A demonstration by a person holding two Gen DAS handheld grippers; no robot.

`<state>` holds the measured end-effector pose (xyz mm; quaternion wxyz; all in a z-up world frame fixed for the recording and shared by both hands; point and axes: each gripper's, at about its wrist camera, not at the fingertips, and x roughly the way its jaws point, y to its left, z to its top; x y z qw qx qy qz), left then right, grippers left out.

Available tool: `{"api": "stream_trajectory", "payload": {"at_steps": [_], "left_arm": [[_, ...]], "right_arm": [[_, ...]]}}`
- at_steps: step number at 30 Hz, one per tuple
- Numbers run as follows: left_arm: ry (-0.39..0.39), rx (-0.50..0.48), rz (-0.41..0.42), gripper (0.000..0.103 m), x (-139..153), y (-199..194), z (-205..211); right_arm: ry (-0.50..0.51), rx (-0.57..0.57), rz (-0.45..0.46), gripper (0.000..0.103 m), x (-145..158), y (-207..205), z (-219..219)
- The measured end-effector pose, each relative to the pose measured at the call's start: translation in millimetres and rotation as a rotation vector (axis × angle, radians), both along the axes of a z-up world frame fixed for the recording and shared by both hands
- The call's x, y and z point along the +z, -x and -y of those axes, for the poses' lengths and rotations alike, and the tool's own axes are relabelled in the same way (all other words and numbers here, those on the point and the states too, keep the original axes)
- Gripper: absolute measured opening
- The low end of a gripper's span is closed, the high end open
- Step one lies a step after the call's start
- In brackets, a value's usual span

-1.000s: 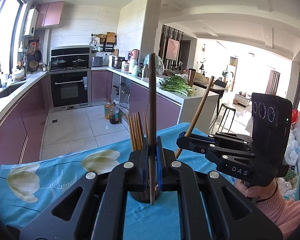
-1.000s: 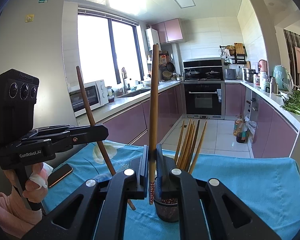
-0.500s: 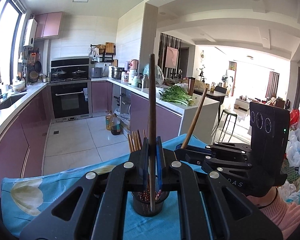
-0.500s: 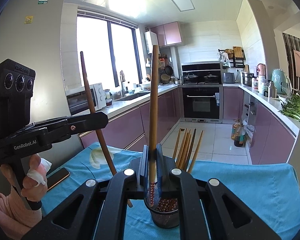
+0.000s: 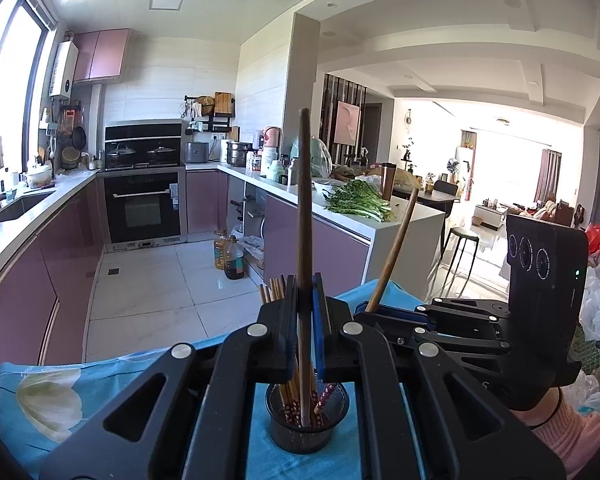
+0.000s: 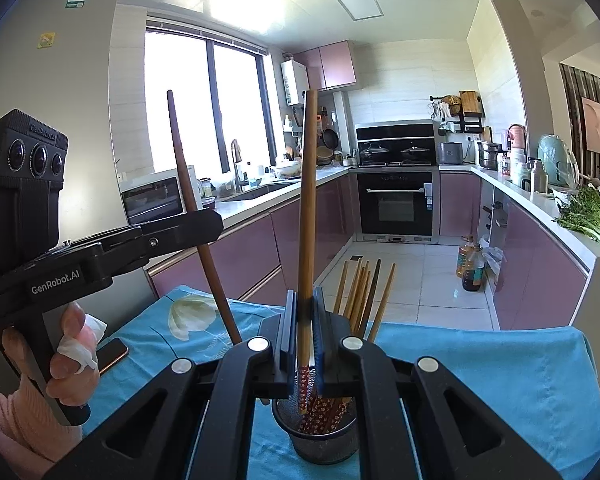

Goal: Organize utensils
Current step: 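Lower both held chopsticks into the mesh holder among the others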

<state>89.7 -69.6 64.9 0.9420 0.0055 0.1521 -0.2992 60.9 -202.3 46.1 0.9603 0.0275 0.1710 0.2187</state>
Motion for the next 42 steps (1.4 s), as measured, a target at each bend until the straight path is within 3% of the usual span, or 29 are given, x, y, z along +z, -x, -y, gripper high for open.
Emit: {"api": "stream_trajectory", "payload": {"at_steps": [42], "left_arm": [[-0.041, 0.026, -0.108, 0.007, -17, -46, 11]], "right_arm": [[0.005, -0.025, -0.065, 0.006, -13, -21, -2]]}}
